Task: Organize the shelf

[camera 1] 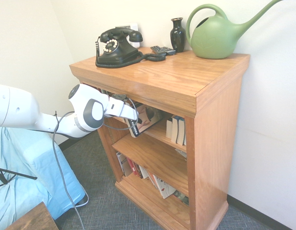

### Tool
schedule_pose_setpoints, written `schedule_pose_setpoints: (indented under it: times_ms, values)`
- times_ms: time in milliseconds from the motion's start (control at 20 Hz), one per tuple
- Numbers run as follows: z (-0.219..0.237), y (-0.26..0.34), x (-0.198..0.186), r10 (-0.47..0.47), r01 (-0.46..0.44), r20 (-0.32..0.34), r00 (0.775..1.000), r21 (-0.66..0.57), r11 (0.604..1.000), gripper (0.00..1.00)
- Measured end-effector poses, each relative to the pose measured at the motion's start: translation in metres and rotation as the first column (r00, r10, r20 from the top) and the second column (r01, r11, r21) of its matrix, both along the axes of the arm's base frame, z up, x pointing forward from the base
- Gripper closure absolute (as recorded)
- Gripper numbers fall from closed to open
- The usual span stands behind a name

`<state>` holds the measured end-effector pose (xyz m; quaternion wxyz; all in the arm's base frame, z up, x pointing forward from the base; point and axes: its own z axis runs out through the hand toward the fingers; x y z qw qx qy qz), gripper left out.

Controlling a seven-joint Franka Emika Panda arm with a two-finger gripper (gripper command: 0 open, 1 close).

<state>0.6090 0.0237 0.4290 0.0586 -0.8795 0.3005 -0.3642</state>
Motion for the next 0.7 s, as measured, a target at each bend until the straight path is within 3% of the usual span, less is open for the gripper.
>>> schedule_pose_setpoints:
  times_ms: [200,700]
  values:
    - [0.008,0.01,-0.008,0.02,-0.02,0.016,1.0,0.001,1.0,0.0]
    - [0.011,0.013,-0.073,0.012,-0.012,0.002,1.0,0.051,0.999,0.0]
